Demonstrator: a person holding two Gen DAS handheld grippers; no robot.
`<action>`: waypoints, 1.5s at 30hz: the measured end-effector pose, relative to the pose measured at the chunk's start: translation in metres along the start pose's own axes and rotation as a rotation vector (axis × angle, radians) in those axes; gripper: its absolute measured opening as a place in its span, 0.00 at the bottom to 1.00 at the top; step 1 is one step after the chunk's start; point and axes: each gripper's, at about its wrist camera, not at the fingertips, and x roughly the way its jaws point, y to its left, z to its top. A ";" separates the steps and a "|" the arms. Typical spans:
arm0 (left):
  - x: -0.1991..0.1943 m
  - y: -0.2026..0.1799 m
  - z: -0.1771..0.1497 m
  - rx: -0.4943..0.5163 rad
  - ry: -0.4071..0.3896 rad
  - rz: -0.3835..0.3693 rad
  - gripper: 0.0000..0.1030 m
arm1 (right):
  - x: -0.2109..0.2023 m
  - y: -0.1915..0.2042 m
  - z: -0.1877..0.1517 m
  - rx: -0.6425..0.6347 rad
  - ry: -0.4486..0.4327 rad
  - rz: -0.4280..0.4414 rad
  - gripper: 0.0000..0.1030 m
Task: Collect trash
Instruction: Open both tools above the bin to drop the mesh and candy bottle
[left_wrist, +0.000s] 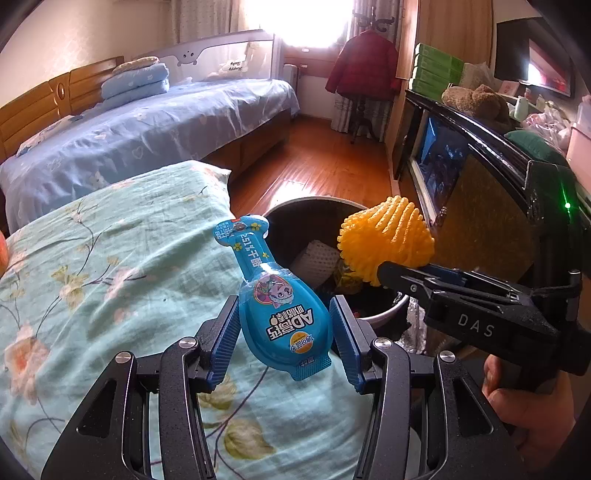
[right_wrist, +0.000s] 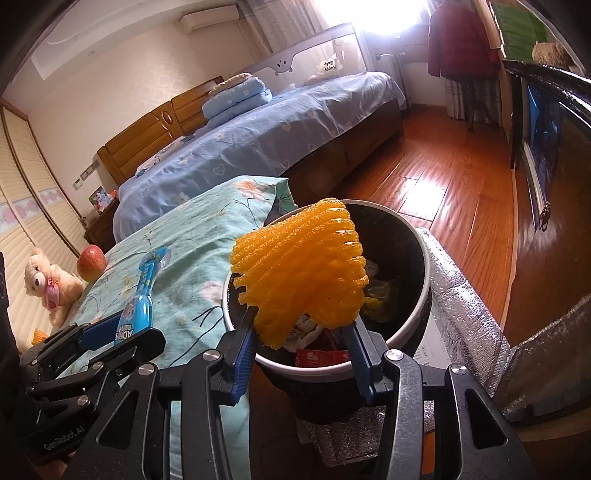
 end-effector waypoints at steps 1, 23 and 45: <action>0.000 -0.001 0.001 0.001 0.000 -0.001 0.47 | 0.000 0.000 0.000 0.000 0.001 -0.001 0.45; 0.018 -0.009 0.016 0.017 0.013 -0.011 0.47 | 0.010 -0.014 0.014 0.007 0.010 -0.026 0.45; 0.029 -0.014 0.020 0.024 0.022 -0.011 0.47 | 0.017 -0.021 0.020 0.007 0.017 -0.035 0.45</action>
